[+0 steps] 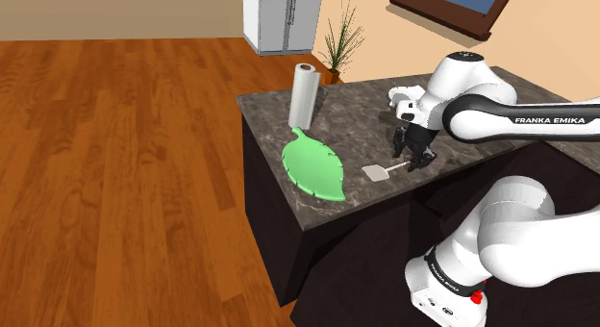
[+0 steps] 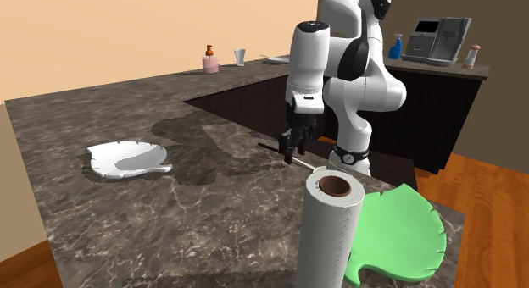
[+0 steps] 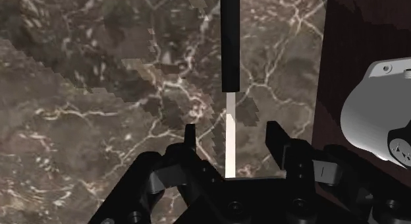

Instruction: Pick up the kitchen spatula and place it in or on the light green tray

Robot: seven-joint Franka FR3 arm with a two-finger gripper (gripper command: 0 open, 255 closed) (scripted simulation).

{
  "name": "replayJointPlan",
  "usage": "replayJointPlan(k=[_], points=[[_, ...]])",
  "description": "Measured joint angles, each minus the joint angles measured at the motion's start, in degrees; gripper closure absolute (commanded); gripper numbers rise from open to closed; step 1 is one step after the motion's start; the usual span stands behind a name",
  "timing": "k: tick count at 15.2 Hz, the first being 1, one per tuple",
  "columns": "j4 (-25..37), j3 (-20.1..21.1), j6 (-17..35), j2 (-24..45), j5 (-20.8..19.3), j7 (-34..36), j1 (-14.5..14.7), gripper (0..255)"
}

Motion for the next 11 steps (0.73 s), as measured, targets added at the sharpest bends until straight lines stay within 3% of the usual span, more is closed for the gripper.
replayJointPlan(k=[11], points=[[0.5, 0.7, -1.3, -0.8, 0.6, -0.1, 0.1, 255]])
